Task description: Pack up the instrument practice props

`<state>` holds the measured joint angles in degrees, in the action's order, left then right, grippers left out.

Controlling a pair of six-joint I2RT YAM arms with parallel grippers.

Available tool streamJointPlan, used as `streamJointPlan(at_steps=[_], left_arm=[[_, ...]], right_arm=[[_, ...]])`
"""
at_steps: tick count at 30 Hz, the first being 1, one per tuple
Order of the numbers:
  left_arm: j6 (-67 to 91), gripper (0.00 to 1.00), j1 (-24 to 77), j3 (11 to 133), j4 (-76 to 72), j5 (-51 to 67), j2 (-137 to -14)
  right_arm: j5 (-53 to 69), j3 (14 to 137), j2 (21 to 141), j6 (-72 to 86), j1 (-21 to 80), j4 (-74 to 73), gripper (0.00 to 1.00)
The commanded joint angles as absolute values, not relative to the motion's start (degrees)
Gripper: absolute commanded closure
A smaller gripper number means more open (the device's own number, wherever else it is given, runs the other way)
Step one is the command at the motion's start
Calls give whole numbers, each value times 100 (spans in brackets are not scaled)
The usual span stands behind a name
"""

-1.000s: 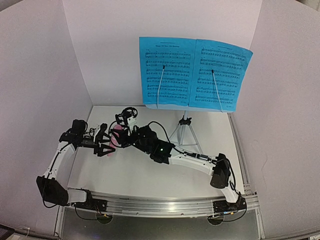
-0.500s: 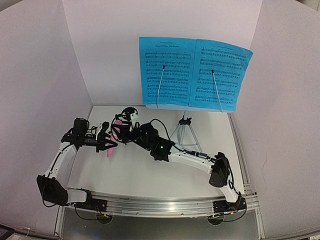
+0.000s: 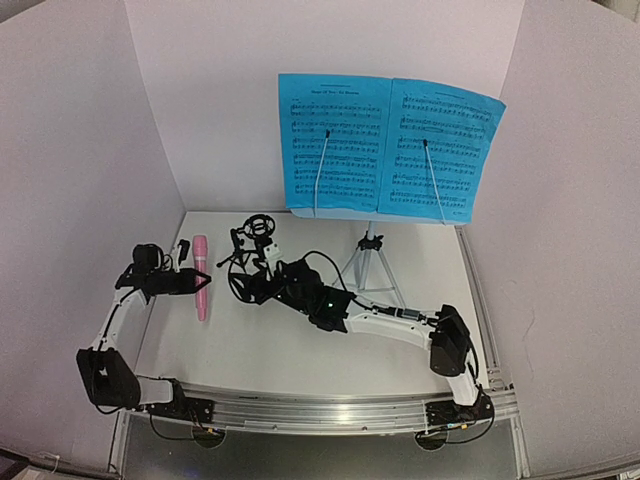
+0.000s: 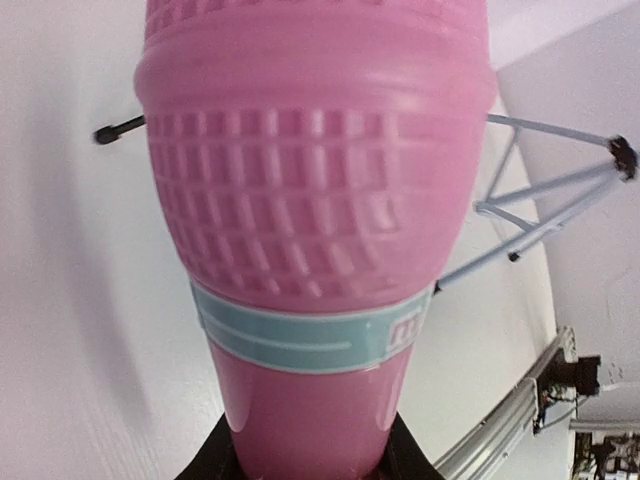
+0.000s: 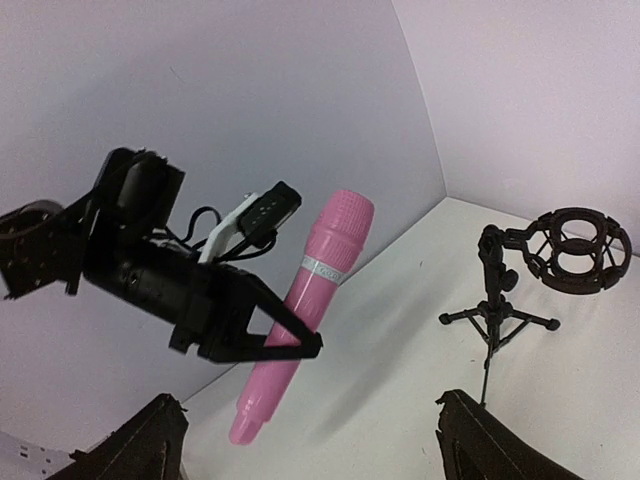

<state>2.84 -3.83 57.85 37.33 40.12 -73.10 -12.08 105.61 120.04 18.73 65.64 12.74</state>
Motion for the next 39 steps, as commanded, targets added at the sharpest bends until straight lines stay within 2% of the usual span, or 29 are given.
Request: streamJointPlan(at_steps=[1,8,15,26,28,31,36,39], left_arm=[[240,100,-603,6798,4705,2324,-8513],[-533,100,-635,8356,5205,844,-10603],[-721,100,-638,10270,5613,409,-12634],[-794,100,-635,11272,5652,295,-13769],[-801,94,-628,11341,5721,325,-13856],[-818,79,-631,11266,5745,337,-13865],[-799,73,-626,11178,5602,291,-13846],[-797,62,-626,11194,5636,320,-13855]], right_arm=[[-1358,10215,11237,1648,6640,1477,14],[-1450,9845,10988,1673,6660,1477,11],[-1492,9699,10881,1708,6698,1477,10],[-1552,9766,10979,1688,6762,1477,8],[-1519,9803,11002,1673,6767,1477,7],[-1521,9841,11021,1628,6768,1477,7],[-1564,9884,11070,1594,6768,1485,6],[-1528,9924,11101,1573,6768,1485,6]])
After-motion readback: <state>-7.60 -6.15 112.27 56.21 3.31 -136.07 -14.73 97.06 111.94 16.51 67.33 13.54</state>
